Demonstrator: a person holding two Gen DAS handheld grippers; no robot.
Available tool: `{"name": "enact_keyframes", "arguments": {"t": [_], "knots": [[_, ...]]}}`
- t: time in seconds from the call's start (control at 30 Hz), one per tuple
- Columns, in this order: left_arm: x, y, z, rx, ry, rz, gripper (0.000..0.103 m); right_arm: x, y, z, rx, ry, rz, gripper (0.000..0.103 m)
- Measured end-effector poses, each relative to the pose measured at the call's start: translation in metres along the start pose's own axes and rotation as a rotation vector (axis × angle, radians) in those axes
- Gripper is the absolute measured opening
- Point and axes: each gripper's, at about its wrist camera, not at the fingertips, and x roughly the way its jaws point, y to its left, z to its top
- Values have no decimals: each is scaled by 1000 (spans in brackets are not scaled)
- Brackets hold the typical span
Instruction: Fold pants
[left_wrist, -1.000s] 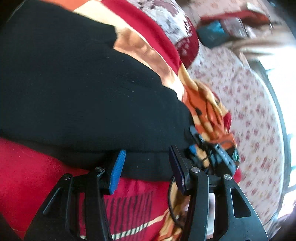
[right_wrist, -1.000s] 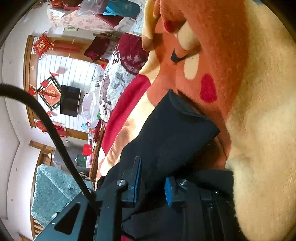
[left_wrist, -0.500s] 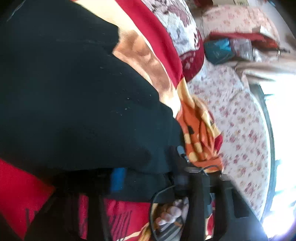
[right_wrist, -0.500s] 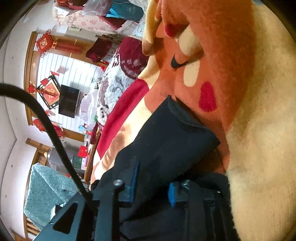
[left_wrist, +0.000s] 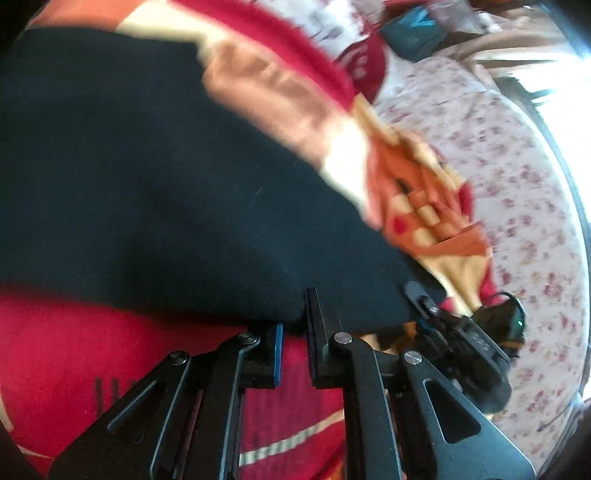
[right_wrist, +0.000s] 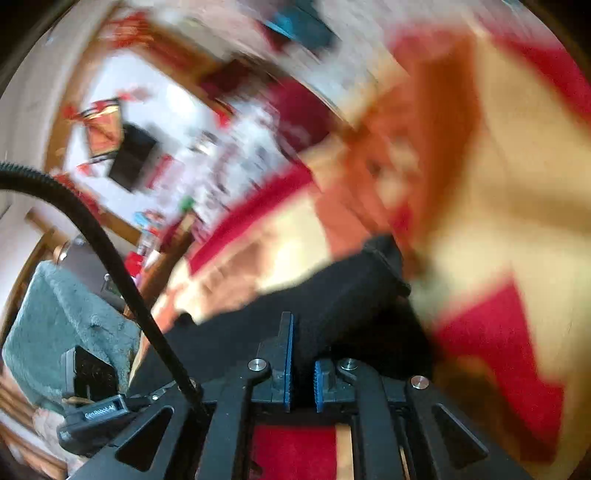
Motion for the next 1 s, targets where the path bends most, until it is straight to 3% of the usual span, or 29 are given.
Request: {"name": "enact_keyframes", "arguments": {"t": [0.13,0.43,0.53,0.63,0.7,0.77,0.83,0.9,1.0], "knots": [[-4,-2,-3,39,-14,9,8,-3,-5,-13,-31,21,-32,7],[-19,-9,-9,104,-43,34,8,-21,5,-15,-38,0,14,7],[-6,-5,-12,100,-32,75,8,-17,-5,-19,-30,26,-54,8],[-8,-6,-15,117,-31,87,9,-12,-20,-21,77,61,-79,28],[-12,-11,-18,154,-21,122,15,-17,-18,-20,85,54,-75,35],[-22,-13,-24,183,-23,142,32,-25,-7,-22,59,50,-46,35],[-36,-9,-29,185,-33,131,36,-30,4,-24,16,58,-43,39],[-59,-1,-29,159,-83,121,38,-29,19,-27,-44,80,-26,41],[-91,21,-26,81,-156,128,50,-18,50,-31,-159,134,60,41]]}}
